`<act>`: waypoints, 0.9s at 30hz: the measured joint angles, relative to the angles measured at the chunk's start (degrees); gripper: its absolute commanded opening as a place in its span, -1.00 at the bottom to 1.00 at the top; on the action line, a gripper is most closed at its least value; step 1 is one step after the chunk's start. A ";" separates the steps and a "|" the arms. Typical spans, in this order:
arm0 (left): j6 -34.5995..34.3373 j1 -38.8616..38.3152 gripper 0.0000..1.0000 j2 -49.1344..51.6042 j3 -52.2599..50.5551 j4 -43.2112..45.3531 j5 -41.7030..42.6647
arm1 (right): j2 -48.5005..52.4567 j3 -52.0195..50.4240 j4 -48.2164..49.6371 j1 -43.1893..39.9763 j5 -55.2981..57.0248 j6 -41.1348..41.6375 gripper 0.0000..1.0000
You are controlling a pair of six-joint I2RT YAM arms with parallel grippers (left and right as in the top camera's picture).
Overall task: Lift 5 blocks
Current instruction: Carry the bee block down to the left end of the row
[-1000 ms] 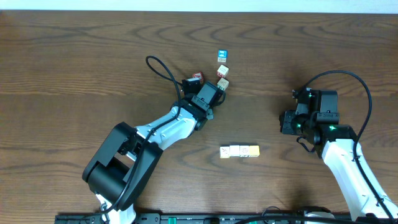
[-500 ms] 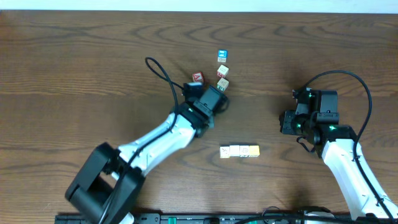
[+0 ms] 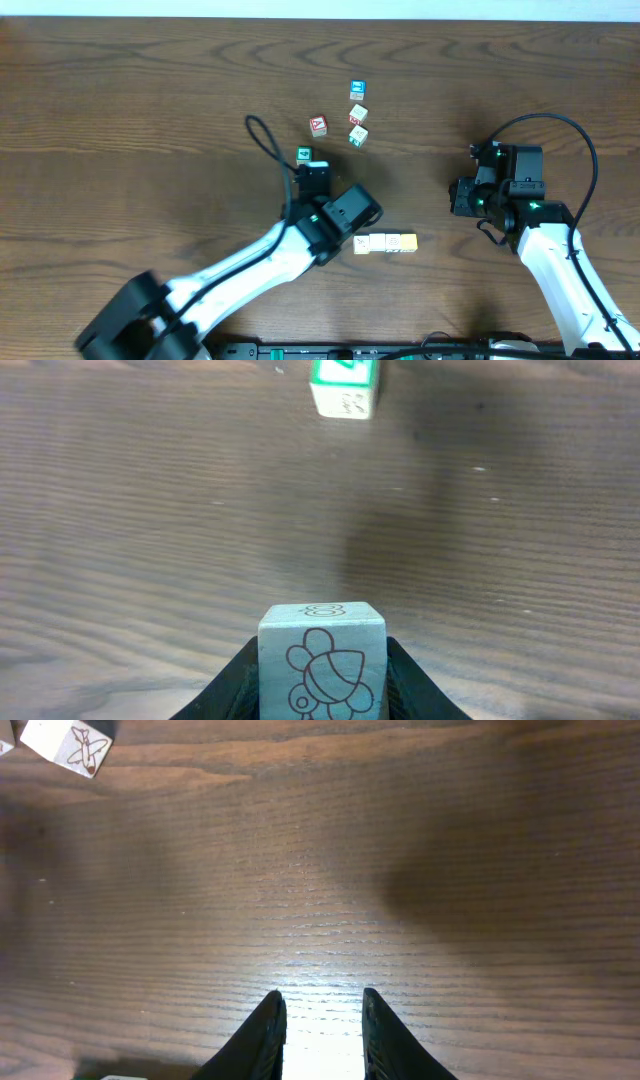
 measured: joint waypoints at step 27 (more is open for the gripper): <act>24.20 14.40 -0.85 -21.88 -20.17 20.35 32.22 | 0.00 -0.02 0.00 0.00 -0.90 0.00 -0.56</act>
